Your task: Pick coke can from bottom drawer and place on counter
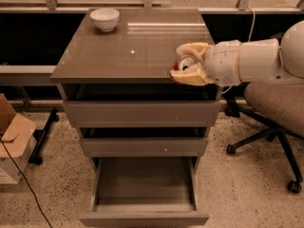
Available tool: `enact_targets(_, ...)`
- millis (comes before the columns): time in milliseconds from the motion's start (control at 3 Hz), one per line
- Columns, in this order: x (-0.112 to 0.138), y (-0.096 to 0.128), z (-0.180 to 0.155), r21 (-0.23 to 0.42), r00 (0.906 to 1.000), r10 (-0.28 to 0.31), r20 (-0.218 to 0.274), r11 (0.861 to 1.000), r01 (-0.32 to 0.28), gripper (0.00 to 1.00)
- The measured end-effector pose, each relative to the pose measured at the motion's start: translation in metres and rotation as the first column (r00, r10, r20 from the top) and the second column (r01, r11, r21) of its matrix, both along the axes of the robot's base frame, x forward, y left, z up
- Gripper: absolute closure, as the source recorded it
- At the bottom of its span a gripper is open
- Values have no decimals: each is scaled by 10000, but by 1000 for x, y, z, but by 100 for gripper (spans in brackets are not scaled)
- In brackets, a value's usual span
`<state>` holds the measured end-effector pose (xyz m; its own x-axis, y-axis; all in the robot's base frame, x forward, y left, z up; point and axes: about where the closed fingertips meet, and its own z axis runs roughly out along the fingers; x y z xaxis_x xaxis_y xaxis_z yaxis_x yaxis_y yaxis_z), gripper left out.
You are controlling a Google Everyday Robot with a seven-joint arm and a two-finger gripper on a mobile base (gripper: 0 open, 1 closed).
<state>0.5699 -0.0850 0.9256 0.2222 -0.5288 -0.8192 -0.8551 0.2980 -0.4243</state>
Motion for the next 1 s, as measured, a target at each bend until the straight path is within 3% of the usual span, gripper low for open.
enact_targets(667,75,25,3,55,9988,-49,484,10000,46,100)
enact_targets(1000,97,34,0,14,9980,-27,624,10000,26,100)
